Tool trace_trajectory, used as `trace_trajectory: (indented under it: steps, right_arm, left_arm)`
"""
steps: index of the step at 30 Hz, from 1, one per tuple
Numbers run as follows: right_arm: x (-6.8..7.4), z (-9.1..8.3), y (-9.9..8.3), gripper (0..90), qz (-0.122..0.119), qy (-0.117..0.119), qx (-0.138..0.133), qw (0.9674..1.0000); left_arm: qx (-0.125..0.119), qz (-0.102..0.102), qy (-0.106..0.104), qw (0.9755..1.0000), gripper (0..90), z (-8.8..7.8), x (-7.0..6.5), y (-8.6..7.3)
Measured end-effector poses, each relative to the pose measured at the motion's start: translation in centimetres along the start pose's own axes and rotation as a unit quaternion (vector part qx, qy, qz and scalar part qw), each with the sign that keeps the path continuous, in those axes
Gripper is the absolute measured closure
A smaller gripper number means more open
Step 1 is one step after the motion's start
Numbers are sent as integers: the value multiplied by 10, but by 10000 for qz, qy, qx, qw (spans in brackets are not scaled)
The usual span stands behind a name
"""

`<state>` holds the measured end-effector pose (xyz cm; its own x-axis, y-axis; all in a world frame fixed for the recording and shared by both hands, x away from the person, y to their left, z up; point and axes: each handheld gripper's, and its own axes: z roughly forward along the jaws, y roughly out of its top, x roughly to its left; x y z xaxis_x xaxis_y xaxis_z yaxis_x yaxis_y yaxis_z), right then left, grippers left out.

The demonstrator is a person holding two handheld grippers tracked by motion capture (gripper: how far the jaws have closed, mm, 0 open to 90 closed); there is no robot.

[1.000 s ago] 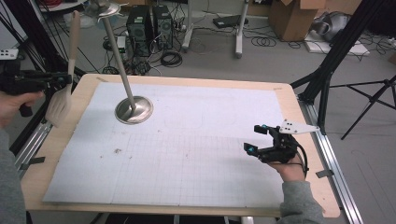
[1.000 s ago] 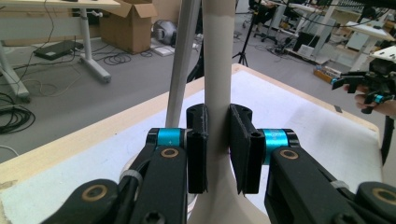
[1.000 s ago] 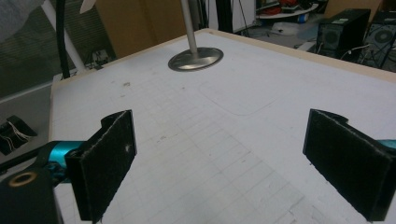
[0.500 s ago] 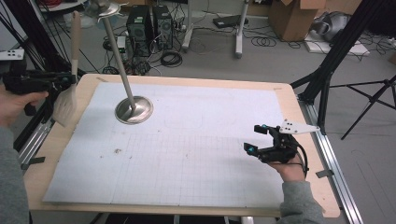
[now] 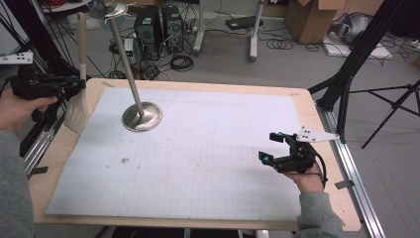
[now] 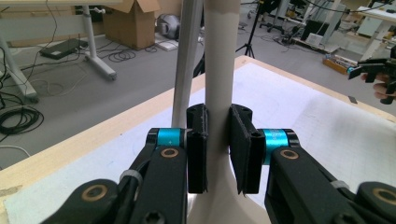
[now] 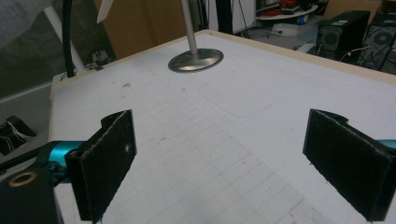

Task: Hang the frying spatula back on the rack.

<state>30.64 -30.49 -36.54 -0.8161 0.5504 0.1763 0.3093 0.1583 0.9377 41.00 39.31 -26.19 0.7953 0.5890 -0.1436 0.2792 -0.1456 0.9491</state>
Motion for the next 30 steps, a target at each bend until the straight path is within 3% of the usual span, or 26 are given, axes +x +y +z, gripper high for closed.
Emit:
trace_trajectory:
  steps: [8,19,24,26,28,30]
  right_arm:
    - [0,0,0,86,-4,-4,12,10000]
    - [1,-2,0,86,-2,-13,-10,10000]
    - [2,-3,0,86,-4,-13,-26,10000]
    - [2,-4,1,86,-20,-5,-38,10000]
    - [3,-5,1,86,-4,-13,-38,10000]
    - [3,-5,1,86,-17,-11,-35,10000]
  left_arm:
    - [-17,10,-22,10000,772,5,0,-1]
    - [-47,200,238,9995,750,8,0,-4]
    - [-145,368,265,9989,603,6,-3,-5]
    - [-148,486,334,9981,515,6,-6,-5]
    - [-156,490,341,9981,439,6,-8,-5]
    - [-145,508,485,9974,314,7,-10,-5]
